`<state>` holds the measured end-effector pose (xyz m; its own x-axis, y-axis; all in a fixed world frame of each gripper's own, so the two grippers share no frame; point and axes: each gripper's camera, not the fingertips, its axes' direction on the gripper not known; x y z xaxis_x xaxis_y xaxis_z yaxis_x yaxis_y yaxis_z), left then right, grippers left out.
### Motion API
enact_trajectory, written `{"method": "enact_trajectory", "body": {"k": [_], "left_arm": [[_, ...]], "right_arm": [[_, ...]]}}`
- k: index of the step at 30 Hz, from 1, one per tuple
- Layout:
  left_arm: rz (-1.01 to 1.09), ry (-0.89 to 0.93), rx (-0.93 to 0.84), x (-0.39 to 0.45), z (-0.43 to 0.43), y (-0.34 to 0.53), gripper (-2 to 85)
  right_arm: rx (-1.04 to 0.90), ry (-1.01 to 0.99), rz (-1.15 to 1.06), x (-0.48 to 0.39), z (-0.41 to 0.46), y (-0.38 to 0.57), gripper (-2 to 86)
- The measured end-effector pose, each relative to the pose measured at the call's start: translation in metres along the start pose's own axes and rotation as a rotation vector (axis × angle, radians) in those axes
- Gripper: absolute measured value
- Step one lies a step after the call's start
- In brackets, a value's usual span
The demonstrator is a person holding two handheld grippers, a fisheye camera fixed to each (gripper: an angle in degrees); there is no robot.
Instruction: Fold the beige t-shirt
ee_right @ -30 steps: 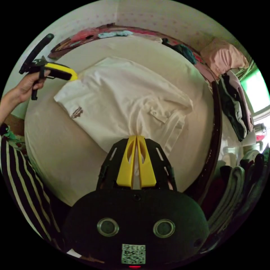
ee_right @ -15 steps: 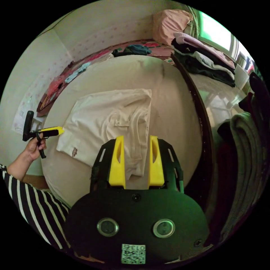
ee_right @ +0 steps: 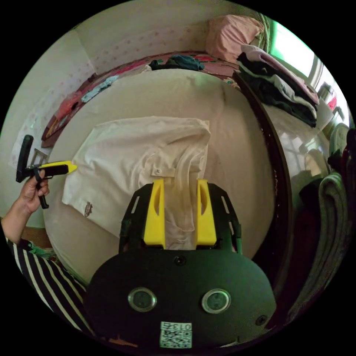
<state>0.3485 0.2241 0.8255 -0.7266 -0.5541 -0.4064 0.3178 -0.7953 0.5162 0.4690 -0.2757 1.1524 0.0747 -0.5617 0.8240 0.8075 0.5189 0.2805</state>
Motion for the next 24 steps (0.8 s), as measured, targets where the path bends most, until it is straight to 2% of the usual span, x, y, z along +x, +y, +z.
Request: {"method": "enact_trajectory", "body": {"k": [7,13,15,18,21,24], "left_arm": [[0.05,-0.067,0.003,0.013,-0.004,0.002,8.8],[0.133,-0.162,-0.001,0.028,-0.012,0.003,8.0],[0.107,-0.125,-0.01,0.023,-0.011,0.003,8.8],[0.02,0.027,-0.006,0.003,-0.015,0.003,8.3],[-0.046,0.104,-0.018,-0.013,-0.019,0.005,3.6],[-0.057,0.165,-0.009,-0.018,-0.028,0.008,1.4]], "right_arm": [[-0.012,0.053,-0.025,-0.001,-0.002,0.002,8.8],[-0.008,0.205,-0.185,-0.024,-0.008,0.007,6.2],[0.007,0.185,-0.148,-0.019,-0.012,0.009,6.1],[0.018,0.085,-0.048,0.002,-0.019,0.01,5.9],[0.022,-0.012,0.047,0.023,-0.026,0.01,4.0],[-0.03,0.024,-0.011,0.02,-0.032,0.003,2.9]]}}
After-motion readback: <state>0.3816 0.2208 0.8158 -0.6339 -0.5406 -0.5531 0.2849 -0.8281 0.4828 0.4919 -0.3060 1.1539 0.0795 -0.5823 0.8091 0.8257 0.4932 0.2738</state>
